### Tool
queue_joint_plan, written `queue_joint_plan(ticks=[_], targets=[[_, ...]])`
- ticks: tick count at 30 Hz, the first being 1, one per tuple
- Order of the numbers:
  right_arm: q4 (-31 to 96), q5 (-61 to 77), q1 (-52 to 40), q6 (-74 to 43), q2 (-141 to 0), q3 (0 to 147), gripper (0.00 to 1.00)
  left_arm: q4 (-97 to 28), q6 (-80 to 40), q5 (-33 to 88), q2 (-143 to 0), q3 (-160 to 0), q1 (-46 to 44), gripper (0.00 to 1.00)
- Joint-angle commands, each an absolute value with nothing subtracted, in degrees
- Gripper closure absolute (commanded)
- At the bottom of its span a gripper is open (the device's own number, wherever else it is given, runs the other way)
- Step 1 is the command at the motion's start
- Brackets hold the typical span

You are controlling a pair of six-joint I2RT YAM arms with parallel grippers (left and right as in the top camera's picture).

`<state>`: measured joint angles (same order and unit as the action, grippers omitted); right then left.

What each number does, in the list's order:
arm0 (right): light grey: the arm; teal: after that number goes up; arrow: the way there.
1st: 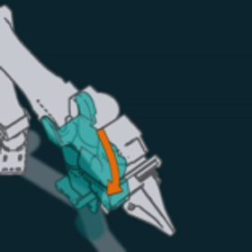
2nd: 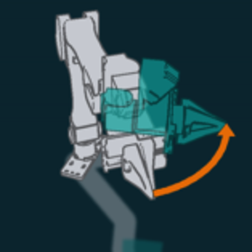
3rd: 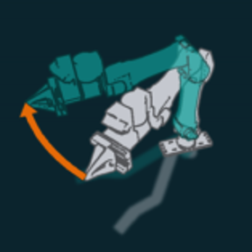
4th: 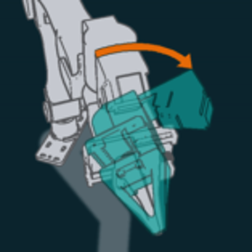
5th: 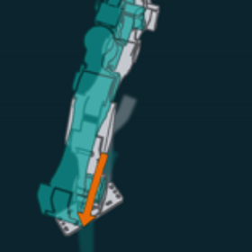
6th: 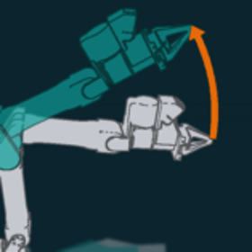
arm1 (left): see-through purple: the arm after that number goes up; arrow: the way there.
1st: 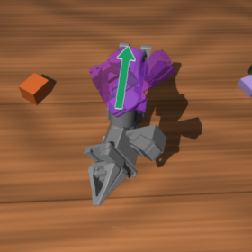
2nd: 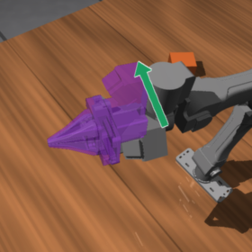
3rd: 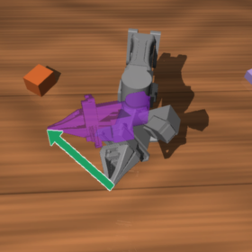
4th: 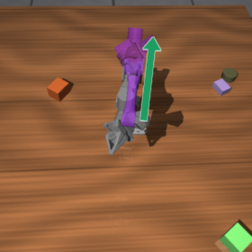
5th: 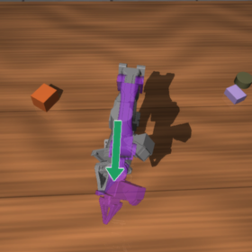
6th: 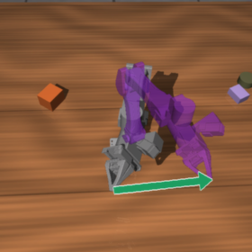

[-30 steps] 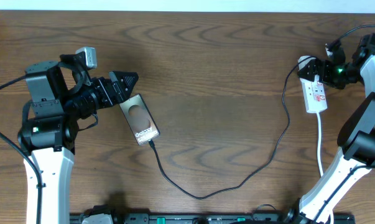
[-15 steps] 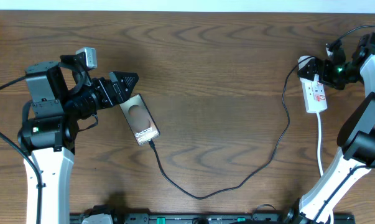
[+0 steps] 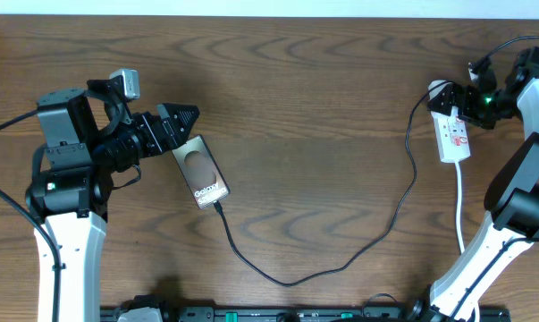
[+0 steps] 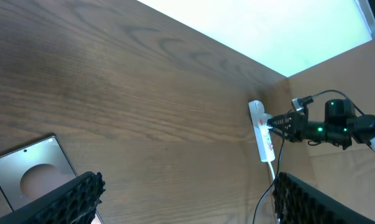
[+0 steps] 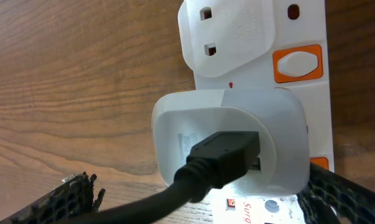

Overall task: Plug charger to phone and switch on socket
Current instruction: 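Press the switch down with the right gripper, then lift away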

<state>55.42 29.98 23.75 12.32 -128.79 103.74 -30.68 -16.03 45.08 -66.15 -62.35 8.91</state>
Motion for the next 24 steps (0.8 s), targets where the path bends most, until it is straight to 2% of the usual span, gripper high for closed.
queue_joint_plan(ticks=[1, 15, 20, 24], targets=[[55.94, 32.93, 21.96, 11.16, -129.67, 101.45, 0.01, -30.81, -15.27, 45.41, -66.24, -62.76, 8.99, 0.11], [53.98, 32.77, 21.89, 9.93, -129.67, 97.47, 0.03, -30.79, -15.25, 45.41, -66.22, -62.76, 8.99, 0.11], [54.5, 26.63, 23.62, 4.89, -128.73, 97.6, 0.02, -30.79, -15.27, 45.41, -66.22, -62.76, 8.99, 0.11], [57.82, 16.05, 25.85, 1.02, -125.86, 98.45, 0.03, -30.79, -15.25, 45.41, -66.22, -62.76, 8.99, 0.11]])
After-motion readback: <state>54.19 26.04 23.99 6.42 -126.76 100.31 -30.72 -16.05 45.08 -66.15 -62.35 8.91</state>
